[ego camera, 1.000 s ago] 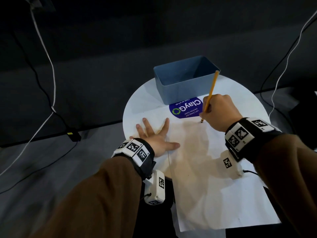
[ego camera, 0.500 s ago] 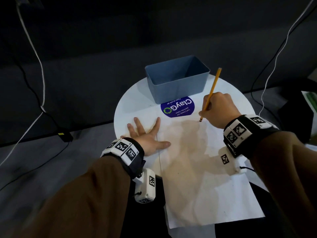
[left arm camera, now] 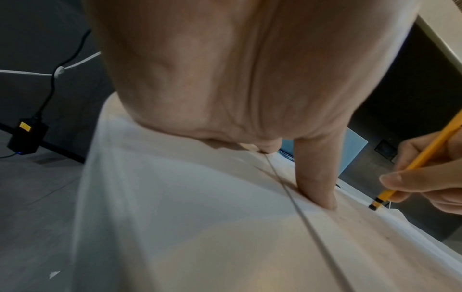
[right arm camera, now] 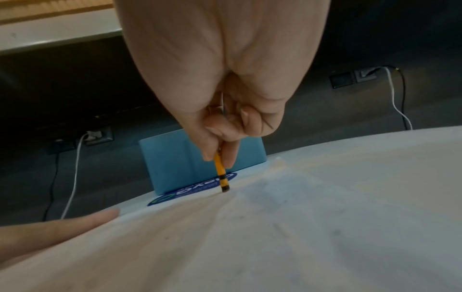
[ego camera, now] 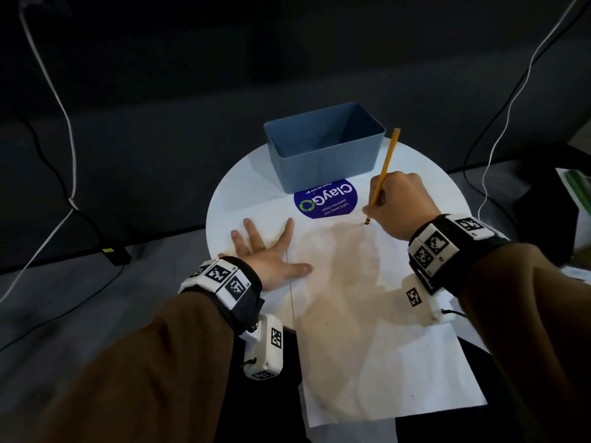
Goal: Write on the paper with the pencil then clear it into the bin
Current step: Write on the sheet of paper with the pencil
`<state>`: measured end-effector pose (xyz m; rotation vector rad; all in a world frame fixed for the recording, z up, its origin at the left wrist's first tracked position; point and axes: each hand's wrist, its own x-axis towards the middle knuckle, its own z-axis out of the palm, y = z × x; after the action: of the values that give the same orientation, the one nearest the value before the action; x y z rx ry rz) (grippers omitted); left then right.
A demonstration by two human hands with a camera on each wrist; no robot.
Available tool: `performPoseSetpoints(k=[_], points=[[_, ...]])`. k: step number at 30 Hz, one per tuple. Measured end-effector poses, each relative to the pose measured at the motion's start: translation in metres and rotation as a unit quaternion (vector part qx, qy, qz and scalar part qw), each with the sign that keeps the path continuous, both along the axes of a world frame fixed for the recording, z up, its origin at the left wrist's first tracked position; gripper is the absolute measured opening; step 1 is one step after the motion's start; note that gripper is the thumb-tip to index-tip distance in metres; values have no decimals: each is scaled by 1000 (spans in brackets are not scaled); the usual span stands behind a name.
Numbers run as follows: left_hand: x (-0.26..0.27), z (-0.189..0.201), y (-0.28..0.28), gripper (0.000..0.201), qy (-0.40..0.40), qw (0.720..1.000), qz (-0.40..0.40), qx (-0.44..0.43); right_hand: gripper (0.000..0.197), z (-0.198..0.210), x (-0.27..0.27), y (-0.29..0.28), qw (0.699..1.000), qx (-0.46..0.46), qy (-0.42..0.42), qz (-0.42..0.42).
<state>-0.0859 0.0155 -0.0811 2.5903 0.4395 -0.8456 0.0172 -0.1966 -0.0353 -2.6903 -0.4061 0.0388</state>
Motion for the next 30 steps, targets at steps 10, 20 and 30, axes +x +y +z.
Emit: performPoseSetpoints(k=[10, 20, 30], points=[[0, -1, -1, 96, -6, 1000, 2, 4, 25, -4, -1, 5, 1000, 17, 9, 3], [1, 1, -3, 96, -4, 1000, 2, 6, 25, -6, -7, 18, 998, 32, 14, 48], [1, 3, -3, 95, -2, 1000, 2, 10, 26, -8, -7, 21, 997, 52, 15, 54]])
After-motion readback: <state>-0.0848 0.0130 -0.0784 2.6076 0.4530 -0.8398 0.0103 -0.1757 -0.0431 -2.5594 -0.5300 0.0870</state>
